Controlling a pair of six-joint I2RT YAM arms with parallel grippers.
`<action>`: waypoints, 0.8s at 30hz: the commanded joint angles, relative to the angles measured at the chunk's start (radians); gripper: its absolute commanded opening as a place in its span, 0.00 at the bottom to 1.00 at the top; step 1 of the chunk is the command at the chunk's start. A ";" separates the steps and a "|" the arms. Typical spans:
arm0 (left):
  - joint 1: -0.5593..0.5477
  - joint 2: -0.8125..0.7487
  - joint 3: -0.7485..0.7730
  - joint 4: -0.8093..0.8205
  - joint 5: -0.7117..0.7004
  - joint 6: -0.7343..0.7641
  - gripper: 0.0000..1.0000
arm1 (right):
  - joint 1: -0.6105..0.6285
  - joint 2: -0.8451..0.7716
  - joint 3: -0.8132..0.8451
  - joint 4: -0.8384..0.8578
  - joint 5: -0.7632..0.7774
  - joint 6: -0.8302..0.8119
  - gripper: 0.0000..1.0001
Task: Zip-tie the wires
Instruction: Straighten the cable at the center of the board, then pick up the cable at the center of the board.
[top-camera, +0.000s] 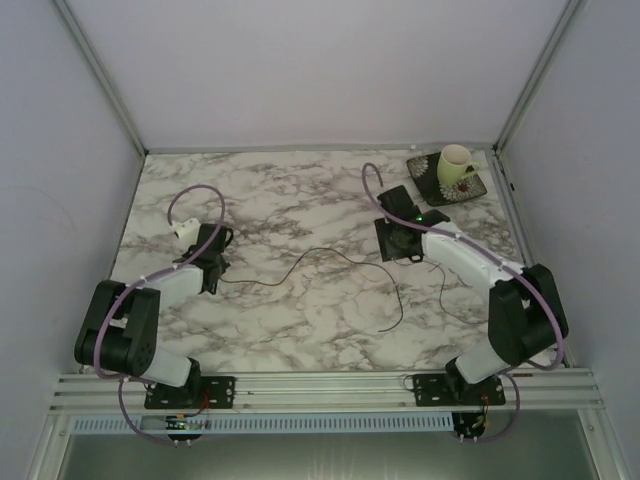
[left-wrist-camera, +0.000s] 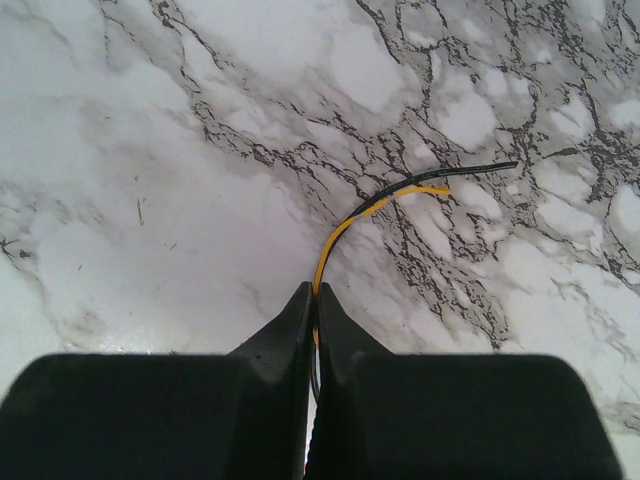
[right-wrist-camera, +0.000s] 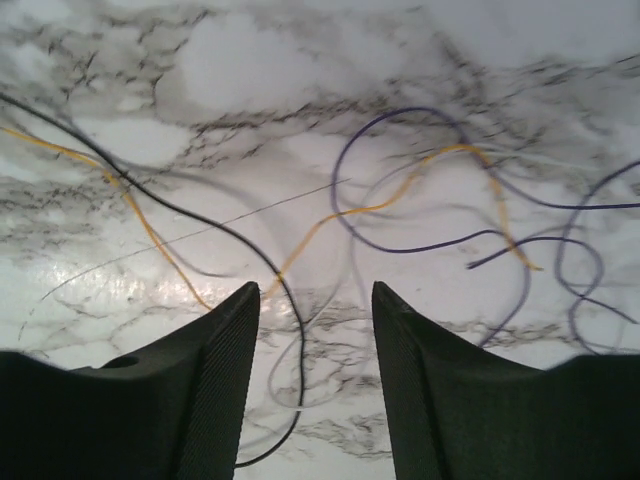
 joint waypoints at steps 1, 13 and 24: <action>0.004 -0.005 -0.033 -0.042 0.024 -0.012 0.07 | -0.066 -0.069 0.012 0.053 0.082 0.010 0.52; 0.004 -0.084 -0.038 -0.069 0.013 -0.015 0.33 | -0.301 -0.220 -0.194 0.295 0.196 0.193 0.62; 0.004 -0.254 -0.001 -0.150 0.025 -0.001 0.67 | -0.461 -0.180 -0.261 0.429 0.079 0.215 0.62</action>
